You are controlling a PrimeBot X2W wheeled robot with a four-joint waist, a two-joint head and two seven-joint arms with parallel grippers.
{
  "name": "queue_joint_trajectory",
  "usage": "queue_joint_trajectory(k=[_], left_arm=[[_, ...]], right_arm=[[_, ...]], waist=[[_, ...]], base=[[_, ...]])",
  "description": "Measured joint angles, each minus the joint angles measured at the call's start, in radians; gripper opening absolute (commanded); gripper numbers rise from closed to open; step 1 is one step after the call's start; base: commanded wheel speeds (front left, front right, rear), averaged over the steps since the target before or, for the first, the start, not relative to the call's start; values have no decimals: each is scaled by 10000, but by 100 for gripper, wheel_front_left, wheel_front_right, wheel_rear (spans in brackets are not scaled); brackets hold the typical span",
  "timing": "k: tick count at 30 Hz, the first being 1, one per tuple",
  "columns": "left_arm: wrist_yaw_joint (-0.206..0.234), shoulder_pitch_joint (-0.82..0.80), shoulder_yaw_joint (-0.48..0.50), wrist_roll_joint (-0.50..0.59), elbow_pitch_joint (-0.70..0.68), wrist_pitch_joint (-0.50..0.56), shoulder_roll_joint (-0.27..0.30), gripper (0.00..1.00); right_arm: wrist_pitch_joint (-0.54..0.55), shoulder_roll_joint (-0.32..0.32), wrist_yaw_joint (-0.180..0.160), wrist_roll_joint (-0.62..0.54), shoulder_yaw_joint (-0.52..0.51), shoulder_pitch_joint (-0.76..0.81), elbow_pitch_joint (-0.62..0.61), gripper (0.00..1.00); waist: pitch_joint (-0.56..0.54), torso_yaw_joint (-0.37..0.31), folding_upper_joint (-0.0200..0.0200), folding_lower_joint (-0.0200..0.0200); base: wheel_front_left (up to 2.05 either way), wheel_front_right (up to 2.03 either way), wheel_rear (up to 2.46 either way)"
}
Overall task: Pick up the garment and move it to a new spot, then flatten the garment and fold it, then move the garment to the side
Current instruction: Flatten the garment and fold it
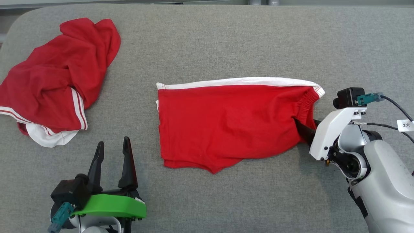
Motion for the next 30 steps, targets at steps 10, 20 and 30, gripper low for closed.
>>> queue_joint_trajectory(k=[10, 20, 30], left_arm=[[59, 115, -36, 0, 199, 73, 150, 100], [-134, 313, -251, 2, 468, 102, 255, 100], [-978, 402, -715, 153, 1097, 54, 265, 100]], right_arm=[[280, -892, 2, 1747, -464, 76, -102, 0], [639, -2171, 2, 1716, -2993, 532, 650, 0], [2257, -1072, 0, -107, -3344, 293, -951, 0]], waist=[[-424, 27, 0, 0], [-998, 107, 0, 0], [-1404, 326, 0, 1]], base=[[0, 0, 0], [0, 0, 0], [0, 0, 0]])
